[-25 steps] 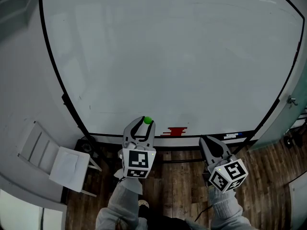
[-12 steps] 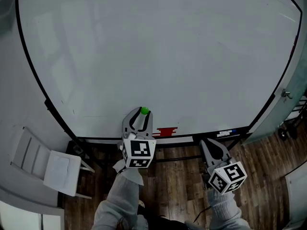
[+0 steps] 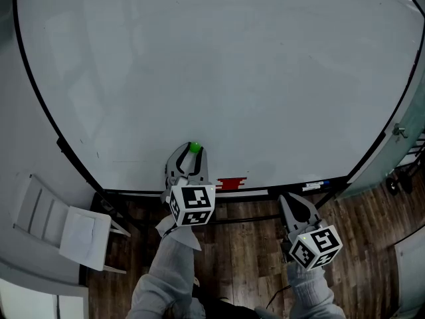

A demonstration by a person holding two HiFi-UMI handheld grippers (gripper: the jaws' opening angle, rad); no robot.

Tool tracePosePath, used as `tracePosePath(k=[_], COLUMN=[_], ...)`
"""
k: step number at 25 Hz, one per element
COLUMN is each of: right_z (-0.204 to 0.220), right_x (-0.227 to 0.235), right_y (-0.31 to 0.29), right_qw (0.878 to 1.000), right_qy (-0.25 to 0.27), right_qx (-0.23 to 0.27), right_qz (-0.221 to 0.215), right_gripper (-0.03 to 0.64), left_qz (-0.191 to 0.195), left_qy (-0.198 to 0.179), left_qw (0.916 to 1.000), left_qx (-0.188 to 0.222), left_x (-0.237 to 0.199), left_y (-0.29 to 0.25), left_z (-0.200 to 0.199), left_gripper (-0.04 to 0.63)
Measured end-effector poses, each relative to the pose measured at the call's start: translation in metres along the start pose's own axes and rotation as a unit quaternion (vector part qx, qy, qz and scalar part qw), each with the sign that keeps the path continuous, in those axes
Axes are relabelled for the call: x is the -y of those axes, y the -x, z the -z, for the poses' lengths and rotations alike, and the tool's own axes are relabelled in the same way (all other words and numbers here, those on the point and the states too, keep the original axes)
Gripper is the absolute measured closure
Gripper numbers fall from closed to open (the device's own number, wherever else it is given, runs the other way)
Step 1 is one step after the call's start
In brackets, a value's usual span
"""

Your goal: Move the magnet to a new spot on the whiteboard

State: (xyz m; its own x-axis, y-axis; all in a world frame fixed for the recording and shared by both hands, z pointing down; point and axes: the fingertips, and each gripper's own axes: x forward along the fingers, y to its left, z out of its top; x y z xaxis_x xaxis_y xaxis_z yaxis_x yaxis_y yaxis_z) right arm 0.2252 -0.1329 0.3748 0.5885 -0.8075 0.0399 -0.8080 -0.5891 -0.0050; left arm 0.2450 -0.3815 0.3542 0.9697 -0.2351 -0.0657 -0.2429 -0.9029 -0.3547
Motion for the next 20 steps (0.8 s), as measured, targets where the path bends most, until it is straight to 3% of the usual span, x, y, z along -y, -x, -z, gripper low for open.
tracePosePath(k=[4, 14, 20], right_z=[0.004, 0.002, -0.002], right_x=[0.001, -0.004, -0.01], right_y=[-0.002, -0.003, 0.0], right_qw=[1.0, 1.0, 1.0], right_qy=[-0.002, -0.002, -0.003], right_qx=[-0.003, 0.001, 0.003], right_qz=[0.0, -0.004, -0.008], right_gripper=[0.589, 0.589, 0.589], left_qz=[-0.007, -0.007, 0.003], left_qy=[0.018, 0.011, 0.022], left_qw=[0.9998, 0.9998, 0.9996], left_qx=[-0.007, -0.014, -0.017], left_x=[-0.004, -0.002, -0.004], left_y=[-0.005, -0.005, 0.004], left_z=[0.005, 0.006, 0.007], left_gripper=[0.469, 0.465, 0.403])
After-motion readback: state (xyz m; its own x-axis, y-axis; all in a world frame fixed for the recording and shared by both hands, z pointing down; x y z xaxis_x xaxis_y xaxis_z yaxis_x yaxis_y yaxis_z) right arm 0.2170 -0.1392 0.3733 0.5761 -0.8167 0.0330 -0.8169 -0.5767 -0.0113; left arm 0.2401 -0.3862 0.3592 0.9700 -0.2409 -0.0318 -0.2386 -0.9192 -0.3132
